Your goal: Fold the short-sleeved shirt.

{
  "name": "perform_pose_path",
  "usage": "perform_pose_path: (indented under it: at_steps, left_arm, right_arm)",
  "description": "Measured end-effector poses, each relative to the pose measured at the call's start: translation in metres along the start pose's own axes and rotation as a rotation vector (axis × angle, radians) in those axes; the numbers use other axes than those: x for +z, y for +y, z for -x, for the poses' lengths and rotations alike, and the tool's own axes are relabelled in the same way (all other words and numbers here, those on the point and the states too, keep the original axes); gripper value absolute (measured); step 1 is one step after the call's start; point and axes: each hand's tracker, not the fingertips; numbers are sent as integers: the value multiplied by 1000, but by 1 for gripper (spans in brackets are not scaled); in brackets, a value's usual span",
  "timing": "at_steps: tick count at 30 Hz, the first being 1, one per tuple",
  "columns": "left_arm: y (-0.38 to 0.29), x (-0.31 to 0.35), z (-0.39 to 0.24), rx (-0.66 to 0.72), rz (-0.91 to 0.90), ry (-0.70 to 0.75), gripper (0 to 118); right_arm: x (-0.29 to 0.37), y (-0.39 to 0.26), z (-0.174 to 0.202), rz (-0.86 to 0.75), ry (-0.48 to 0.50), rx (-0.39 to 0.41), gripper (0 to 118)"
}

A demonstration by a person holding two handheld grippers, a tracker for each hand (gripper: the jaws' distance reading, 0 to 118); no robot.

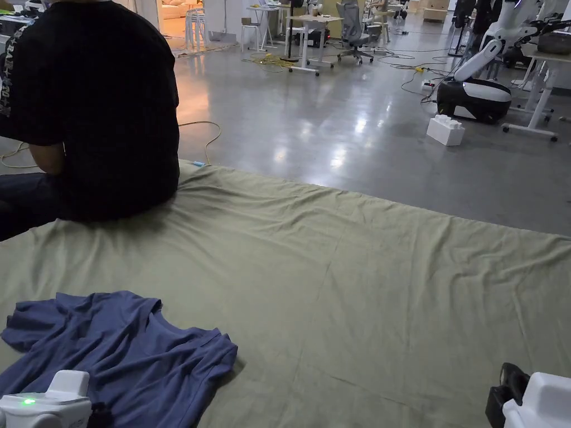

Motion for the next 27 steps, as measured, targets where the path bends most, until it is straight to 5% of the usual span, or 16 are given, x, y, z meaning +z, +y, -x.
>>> perform_pose_path:
  at_steps: [6,16,27]
  left_arm:
    - [0,-1,-16,-97,8,25,6]
    - [15,28,10,182,-113,-97,4]
    - [68,112,-16,171,-384,-177,3]
  right_arm:
    - [-7,-21,10,25,39,-17,1]
    - [6,-18,16,27,29,18,1]
    - [11,-12,10,12,30,0,1]
